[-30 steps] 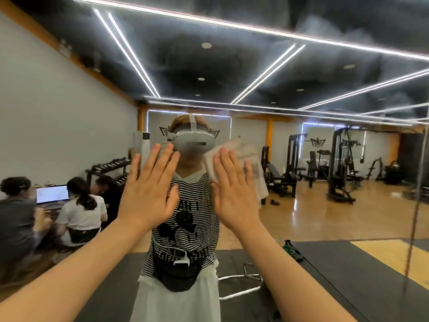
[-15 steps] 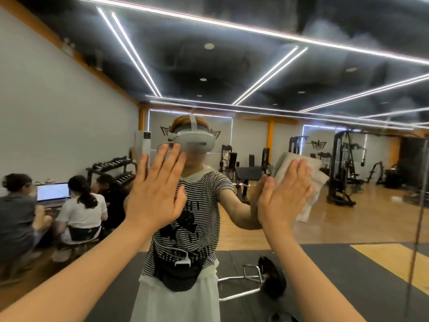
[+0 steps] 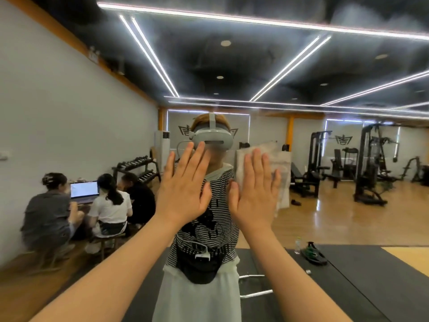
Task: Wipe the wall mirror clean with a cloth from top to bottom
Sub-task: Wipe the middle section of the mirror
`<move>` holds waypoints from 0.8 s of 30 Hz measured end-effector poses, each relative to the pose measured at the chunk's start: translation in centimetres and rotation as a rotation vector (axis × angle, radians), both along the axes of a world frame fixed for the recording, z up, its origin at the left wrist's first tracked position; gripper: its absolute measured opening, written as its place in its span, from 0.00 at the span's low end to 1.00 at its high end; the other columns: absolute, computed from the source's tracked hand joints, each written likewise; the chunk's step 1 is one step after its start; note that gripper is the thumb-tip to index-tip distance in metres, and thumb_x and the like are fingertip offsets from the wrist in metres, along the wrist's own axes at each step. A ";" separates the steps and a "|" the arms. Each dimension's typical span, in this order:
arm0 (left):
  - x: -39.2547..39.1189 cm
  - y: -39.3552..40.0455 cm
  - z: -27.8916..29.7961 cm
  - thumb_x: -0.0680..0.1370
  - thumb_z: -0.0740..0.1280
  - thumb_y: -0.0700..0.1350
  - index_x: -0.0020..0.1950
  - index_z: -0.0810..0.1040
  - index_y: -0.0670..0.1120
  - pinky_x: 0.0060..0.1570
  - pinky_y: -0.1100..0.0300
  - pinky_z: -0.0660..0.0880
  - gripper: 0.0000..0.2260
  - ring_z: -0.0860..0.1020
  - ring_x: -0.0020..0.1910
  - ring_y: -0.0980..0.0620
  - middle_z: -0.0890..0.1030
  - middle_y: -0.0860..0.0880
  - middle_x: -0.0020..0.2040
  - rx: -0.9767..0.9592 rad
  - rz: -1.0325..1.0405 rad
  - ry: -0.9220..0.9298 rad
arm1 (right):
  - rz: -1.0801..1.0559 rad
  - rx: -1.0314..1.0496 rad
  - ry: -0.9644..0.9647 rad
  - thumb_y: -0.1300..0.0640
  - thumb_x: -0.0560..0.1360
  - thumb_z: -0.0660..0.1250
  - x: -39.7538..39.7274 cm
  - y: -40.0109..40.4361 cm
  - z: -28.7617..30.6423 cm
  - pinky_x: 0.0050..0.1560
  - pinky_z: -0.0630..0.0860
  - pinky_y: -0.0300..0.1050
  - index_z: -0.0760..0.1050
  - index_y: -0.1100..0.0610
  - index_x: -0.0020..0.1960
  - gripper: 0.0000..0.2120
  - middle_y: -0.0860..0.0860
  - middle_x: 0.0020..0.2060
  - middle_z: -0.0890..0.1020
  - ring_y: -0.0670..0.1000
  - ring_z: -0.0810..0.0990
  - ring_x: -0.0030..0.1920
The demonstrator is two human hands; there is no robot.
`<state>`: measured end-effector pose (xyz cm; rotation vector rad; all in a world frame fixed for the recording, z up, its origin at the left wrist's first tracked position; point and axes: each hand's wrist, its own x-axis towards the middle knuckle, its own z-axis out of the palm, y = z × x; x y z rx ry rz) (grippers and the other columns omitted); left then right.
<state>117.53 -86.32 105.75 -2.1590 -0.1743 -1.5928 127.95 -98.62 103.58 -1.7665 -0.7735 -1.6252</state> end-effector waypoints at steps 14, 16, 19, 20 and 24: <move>-8.7 6.3 0.6 0.73 0.56 0.50 0.76 0.57 0.45 0.74 0.53 0.39 0.31 0.52 0.75 0.43 0.55 0.44 0.76 -0.161 0.024 0.012 | -0.017 0.025 0.019 0.48 0.75 0.53 -0.5 -0.1 0.3 0.76 0.37 0.51 0.54 0.60 0.76 0.32 0.58 0.74 0.62 0.50 0.45 0.78; -9.7 8.1 0.6 0.73 0.55 0.50 0.75 0.58 0.44 0.74 0.52 0.41 0.30 0.53 0.75 0.42 0.56 0.42 0.76 -0.227 0.042 -0.042 | -0.023 0.027 0.021 0.48 0.75 0.53 -0.6 -0.1 0.3 0.76 0.36 0.50 0.54 0.60 0.76 0.32 0.59 0.74 0.63 0.49 0.42 0.78; -10.1 9.9 0.5 0.74 0.54 0.49 0.74 0.59 0.42 0.75 0.43 0.47 0.28 0.54 0.75 0.42 0.59 0.37 0.76 -0.368 0.026 -0.138 | -0.020 0.011 0.029 0.48 0.75 0.52 -0.7 -0.1 0.4 0.76 0.36 0.50 0.52 0.60 0.76 0.33 0.59 0.74 0.62 0.50 0.45 0.78; -10.0 10.2 0.4 0.75 0.53 0.49 0.75 0.60 0.41 0.75 0.43 0.47 0.29 0.53 0.75 0.42 0.59 0.37 0.76 -0.415 0.022 -0.164 | -0.018 0.011 0.031 0.48 0.75 0.52 -0.7 -0.1 0.4 0.76 0.36 0.50 0.52 0.60 0.76 0.33 0.59 0.74 0.62 0.50 0.47 0.78; -9.3 10.9 0.1 0.76 0.53 0.50 0.75 0.61 0.40 0.75 0.58 0.37 0.29 0.53 0.76 0.42 0.59 0.38 0.77 -0.428 0.045 -0.204 | -0.014 0.028 0.016 0.48 0.75 0.52 -0.6 0.0 0.4 0.76 0.37 0.50 0.54 0.61 0.76 0.32 0.59 0.74 0.63 0.48 0.41 0.78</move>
